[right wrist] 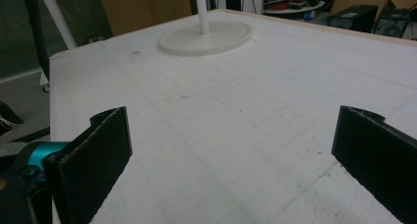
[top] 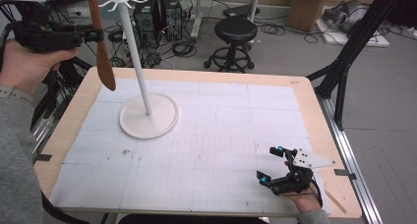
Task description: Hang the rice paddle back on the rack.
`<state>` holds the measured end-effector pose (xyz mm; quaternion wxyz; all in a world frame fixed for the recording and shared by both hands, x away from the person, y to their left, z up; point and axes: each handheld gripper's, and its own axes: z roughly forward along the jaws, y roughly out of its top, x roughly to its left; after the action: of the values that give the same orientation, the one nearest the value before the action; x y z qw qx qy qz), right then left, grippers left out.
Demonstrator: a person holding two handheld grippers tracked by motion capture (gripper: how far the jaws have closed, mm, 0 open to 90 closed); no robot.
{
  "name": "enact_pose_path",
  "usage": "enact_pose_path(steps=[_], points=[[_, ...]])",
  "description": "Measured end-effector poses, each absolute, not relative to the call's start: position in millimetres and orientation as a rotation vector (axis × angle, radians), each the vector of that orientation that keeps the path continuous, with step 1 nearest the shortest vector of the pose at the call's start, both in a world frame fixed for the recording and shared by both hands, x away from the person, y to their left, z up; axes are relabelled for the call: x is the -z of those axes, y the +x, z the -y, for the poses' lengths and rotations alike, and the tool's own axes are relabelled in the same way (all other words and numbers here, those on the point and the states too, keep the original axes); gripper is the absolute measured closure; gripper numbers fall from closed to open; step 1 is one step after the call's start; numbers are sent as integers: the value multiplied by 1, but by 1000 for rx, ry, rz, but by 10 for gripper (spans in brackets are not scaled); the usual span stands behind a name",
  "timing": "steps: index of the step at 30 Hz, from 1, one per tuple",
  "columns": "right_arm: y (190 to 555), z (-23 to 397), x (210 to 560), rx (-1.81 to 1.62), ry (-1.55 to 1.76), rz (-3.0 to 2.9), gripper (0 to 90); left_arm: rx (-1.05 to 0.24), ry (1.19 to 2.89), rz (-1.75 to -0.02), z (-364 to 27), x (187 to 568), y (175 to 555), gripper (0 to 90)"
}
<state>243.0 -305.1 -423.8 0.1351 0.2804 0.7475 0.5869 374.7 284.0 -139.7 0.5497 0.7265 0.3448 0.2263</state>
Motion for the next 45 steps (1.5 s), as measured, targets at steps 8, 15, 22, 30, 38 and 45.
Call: enact_pose_path(steps=[8, 15, 22, 30, 38, 45], points=[[243, 304, 423, -1700, 805, -2167, 3, -539, 1723, -816, -282, 139, 375, 650], [243, 304, 423, -1701, 807, -2171, 3, -541, 1725, -825, -281, 141, 377, 650], [243, 304, 424, -1701, 804, -2166, 3, -536, 1724, -829, -278, 143, 379, 650], [242, 304, 423, -1697, 807, -2172, 3, -536, 1737, -832, -275, 145, 382, 650], [242, 304, 423, -1694, 803, -2167, 3, -534, 1742, -839, -273, 149, 384, 650], [242, 304, 423, -1692, 804, -2171, 3, -539, 1738, -843, -273, 150, 384, 649]])
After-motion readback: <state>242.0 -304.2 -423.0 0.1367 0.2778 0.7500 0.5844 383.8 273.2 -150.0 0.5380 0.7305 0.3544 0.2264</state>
